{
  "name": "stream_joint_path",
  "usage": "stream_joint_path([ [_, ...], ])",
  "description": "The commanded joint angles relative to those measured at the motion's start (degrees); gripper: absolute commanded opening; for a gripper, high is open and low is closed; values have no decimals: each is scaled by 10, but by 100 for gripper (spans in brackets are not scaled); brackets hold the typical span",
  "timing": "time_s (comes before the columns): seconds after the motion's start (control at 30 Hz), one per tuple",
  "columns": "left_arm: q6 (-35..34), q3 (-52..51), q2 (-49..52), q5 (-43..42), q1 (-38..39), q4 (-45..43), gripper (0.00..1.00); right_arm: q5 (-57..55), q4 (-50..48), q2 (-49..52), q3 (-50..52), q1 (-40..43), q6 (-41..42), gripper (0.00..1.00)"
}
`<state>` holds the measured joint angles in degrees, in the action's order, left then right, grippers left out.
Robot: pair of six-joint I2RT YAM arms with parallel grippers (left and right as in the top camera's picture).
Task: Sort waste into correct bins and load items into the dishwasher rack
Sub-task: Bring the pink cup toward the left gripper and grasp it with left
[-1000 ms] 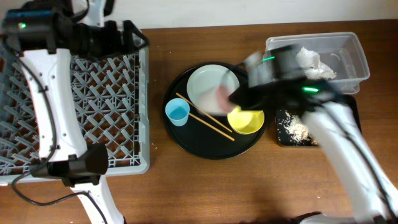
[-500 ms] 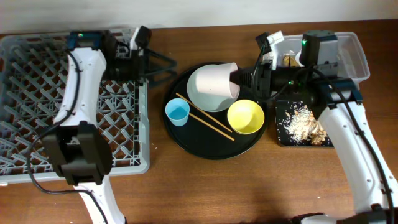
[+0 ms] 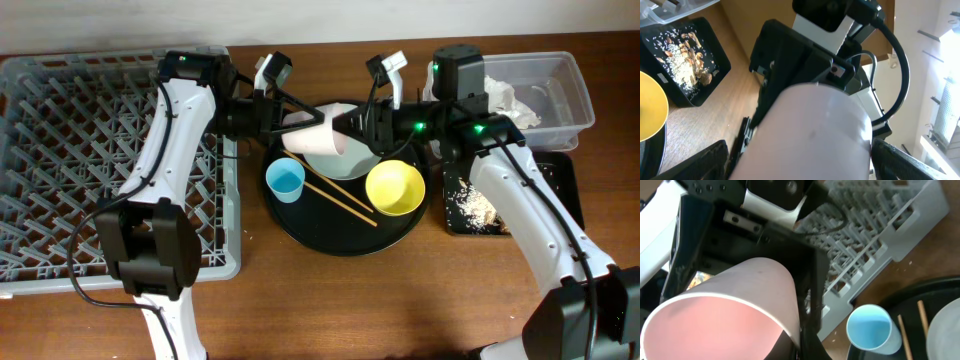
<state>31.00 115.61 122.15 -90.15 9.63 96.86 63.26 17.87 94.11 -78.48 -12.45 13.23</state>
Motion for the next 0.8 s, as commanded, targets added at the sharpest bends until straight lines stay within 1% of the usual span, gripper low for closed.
stream_joint_path([
  [0.0,-8,-3,0,0,2,-1,89,-8,-12,-5,-1,-3,13,4],
  [0.1,-19,-3,0,0,2,-1,89,-42,-17,-4,-1,-3,14,4],
  [0.3,-45,-2,0,0,2,-1,89,-52,-47,0,-1,-3,23,4],
  [0.33,-51,-2,0,0,2,-1,91,-51,-55,0,-1,-3,23,4],
  [0.47,-53,-2,0,-1,3,-1,93,-50,-66,1,-1,-4,36,4],
  [0.77,-53,-2,-2,0,10,-1,93,-51,-61,26,-1,-44,36,4],
])
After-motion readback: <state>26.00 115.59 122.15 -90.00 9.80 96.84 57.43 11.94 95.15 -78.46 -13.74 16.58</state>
